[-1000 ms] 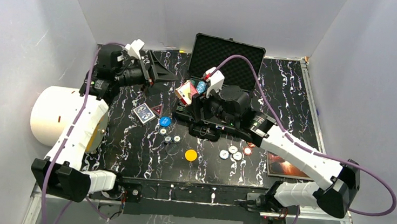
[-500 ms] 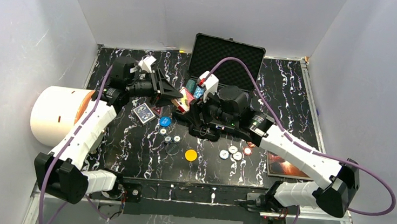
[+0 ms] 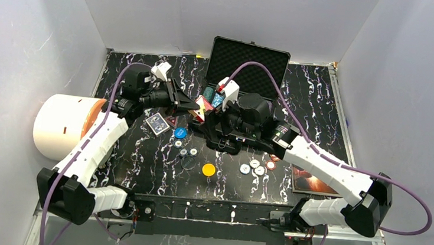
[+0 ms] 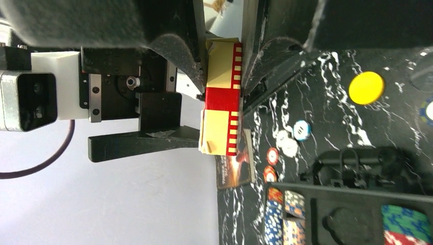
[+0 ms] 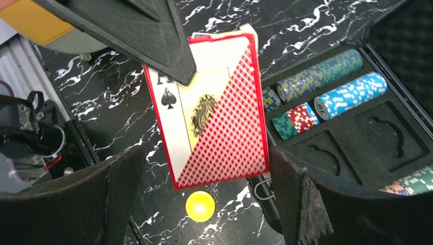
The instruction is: Pack up texas hold em set
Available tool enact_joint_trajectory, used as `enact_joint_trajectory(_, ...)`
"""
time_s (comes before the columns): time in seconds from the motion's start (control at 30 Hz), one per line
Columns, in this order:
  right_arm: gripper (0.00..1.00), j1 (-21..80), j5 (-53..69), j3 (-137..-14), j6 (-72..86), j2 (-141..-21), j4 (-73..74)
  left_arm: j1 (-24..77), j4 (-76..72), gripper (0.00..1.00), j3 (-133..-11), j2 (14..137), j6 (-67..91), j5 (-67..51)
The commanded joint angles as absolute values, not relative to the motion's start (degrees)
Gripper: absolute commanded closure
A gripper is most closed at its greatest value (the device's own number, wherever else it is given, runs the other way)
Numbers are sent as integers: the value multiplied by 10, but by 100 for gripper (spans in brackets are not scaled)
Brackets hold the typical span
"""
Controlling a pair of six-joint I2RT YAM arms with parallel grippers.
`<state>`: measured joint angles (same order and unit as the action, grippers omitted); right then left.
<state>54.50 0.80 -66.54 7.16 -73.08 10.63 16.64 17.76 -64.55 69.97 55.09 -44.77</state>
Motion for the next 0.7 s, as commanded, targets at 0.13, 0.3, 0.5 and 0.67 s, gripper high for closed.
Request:
enact_joint_trajectory(0.13,2,522,-146,-656,195,-644,149,167,114,100,-666,705,499,-290)
enact_joint_trajectory(0.3,2,478,-188,-678,310,-625,261,179,20,100,-680,804,500,-285)
enact_joint_trajectory(0.5,2,387,-132,-676,383,-622,325,223,-53,99,-741,930,497,-256)
enact_joint_trajectory(0.67,2,315,-69,-661,417,-644,343,236,-140,97,-763,1009,500,-241)
